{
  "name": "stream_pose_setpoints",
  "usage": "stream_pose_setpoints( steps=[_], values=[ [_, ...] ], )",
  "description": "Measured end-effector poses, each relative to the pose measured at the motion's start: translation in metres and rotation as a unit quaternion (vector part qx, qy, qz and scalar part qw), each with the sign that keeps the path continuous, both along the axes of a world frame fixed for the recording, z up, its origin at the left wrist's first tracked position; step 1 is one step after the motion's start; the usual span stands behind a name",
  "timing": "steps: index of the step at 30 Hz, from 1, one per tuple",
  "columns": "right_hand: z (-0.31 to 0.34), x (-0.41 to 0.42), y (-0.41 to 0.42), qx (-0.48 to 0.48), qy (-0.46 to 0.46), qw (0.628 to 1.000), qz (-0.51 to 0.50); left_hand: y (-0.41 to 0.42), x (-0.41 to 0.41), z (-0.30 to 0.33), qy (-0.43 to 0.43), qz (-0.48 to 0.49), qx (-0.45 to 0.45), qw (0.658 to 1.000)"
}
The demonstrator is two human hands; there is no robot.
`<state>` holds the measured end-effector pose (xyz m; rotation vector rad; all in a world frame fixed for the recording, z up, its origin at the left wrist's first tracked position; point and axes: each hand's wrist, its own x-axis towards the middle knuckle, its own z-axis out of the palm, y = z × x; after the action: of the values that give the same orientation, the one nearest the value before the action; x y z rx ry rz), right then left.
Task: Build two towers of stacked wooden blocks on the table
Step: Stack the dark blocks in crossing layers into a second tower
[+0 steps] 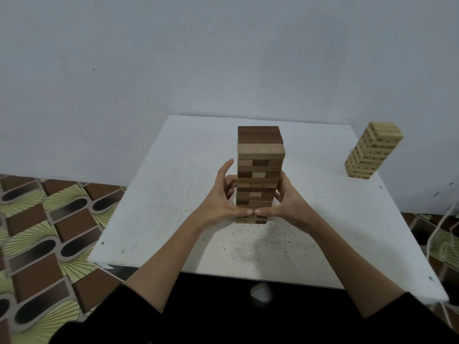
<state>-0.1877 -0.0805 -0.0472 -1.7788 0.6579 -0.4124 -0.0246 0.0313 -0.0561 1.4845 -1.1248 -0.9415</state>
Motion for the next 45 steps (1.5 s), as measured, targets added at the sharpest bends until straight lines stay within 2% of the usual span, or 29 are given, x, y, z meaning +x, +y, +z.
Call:
stream_pose_setpoints(
  steps=[10,20,45],
  values=[
    [-0.003,0.0,-0.002,0.002,-0.001,1.0,-0.011,-0.002,-0.001,-0.002,0.006,0.015,-0.001,1.0],
    [-0.006,-0.002,-0.002,-0.005,0.028,1.0,-0.003,0.0,0.004,-0.007,-0.003,-0.009,0.002,1.0],
    [-0.012,-0.004,-0.004,-0.035,0.011,0.999,0.025,-0.001,0.002,-0.009,-0.011,-0.016,0.015,1.0]
  ],
)
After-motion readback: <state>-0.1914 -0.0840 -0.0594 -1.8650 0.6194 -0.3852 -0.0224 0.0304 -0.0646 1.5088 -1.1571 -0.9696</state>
